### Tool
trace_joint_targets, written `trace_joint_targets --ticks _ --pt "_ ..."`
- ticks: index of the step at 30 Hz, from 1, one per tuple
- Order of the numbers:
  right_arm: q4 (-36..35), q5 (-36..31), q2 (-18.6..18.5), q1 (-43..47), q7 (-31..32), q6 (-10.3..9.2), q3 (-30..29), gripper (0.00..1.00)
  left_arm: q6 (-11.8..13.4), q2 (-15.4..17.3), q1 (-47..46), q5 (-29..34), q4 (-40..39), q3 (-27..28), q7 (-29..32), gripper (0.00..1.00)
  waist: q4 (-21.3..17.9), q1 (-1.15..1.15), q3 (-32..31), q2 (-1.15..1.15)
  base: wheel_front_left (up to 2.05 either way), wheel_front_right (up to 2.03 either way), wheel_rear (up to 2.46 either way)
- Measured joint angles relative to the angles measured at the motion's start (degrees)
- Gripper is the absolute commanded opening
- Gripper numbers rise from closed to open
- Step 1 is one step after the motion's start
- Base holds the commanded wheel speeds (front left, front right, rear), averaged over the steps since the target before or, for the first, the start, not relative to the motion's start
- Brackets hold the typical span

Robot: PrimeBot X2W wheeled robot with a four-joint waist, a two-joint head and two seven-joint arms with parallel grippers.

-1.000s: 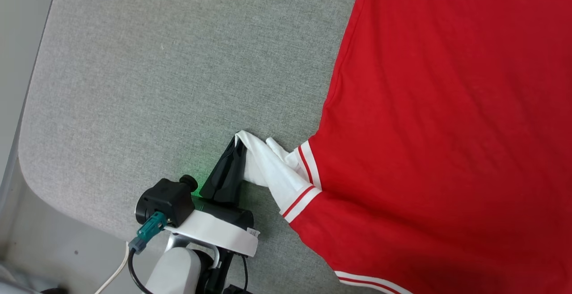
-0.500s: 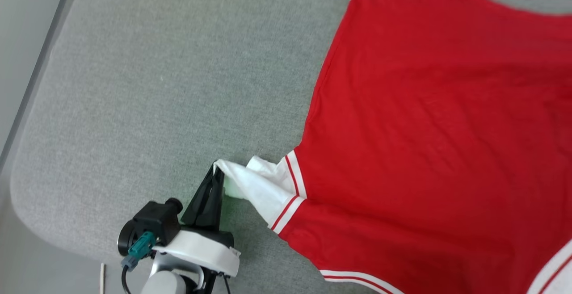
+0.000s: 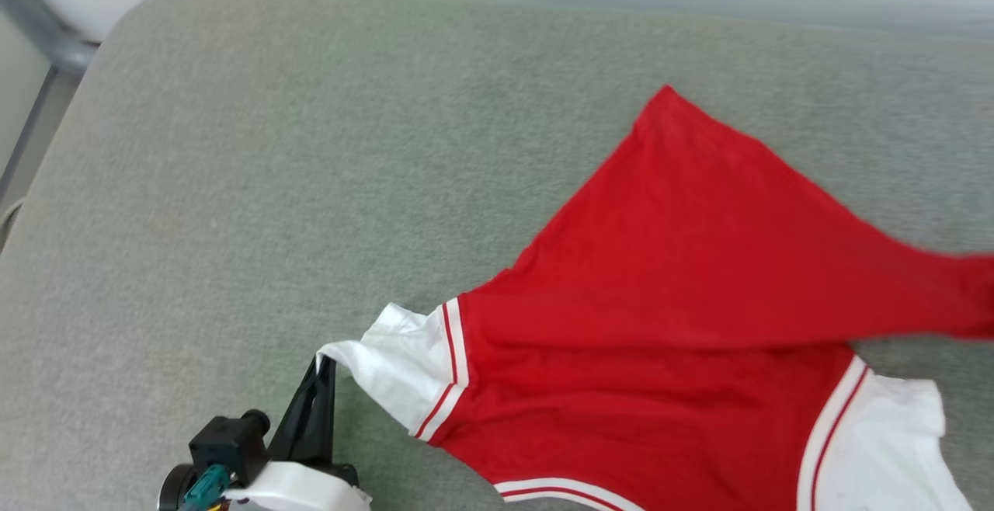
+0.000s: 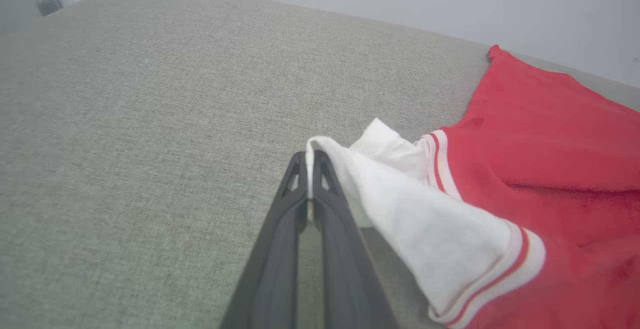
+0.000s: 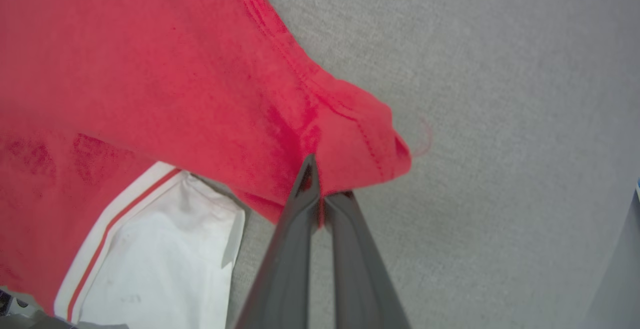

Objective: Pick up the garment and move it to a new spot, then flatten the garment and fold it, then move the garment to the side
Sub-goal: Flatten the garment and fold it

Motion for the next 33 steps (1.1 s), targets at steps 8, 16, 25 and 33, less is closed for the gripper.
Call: trace_joint_targets --ticks 8,16,25,33 --pt "-1.91 1.45 5.34 22.47 -2.47 0.00 -7.05 0.00 -0.12 0.04 2.13 0.58 0.34 2.30 0.00 0.00 -4.40 0.00 -4.39 0.00 0.00 0.00 0.00" --pt "0.29 0.57 12.09 31.66 -4.92 0.00 -8.93 0.00 -0.16 0.03 2.70 1.12 0.11 3.07 0.00 0.00 -5.20 0.00 -5.05 0.00 0.00 0.00 0.00" --pt "-3.00 -2.13 12.46 26.44 -14.92 -0.01 -14.27 1.00 -0.26 0.01 2.55 2.00 -0.23 2.68 0.00 0.00 -5.36 0.00 -4.31 0.00 0.00 0.00 0.00" --pt "-9.96 -2.77 6.21 11.19 -14.02 -0.01 -14.27 1.00 -0.43 -0.07 0.18 2.60 -1.40 0.31 0.00 0.00 -2.83 0.01 -2.17 0.00 0.00 0.00 0.00"
